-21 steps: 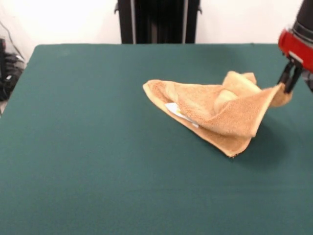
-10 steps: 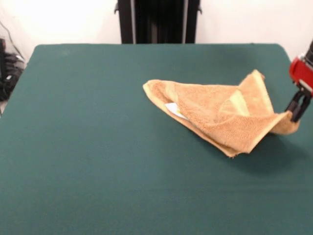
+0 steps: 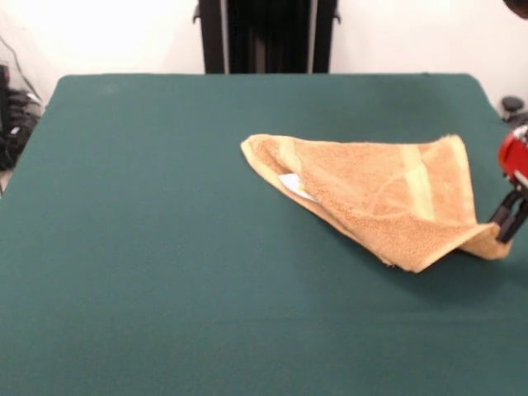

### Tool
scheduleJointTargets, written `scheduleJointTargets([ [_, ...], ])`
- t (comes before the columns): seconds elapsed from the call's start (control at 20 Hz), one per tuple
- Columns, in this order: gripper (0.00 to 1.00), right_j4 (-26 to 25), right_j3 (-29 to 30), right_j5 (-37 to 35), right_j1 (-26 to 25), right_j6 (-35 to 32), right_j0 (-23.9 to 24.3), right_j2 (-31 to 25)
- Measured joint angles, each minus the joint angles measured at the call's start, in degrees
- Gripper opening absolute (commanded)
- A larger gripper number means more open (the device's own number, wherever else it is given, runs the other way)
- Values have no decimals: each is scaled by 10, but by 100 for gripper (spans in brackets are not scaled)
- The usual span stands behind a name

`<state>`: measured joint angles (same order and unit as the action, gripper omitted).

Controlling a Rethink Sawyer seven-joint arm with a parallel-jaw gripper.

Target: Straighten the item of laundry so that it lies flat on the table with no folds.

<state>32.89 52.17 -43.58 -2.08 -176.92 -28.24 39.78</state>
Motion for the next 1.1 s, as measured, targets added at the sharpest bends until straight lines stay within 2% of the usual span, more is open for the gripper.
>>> scheduleJointTargets([
  [0.65,0,19,-88,-9,-50,-25,23,33],
  [1.1,0,29,-143,-17,-94,-30,38,85],
])
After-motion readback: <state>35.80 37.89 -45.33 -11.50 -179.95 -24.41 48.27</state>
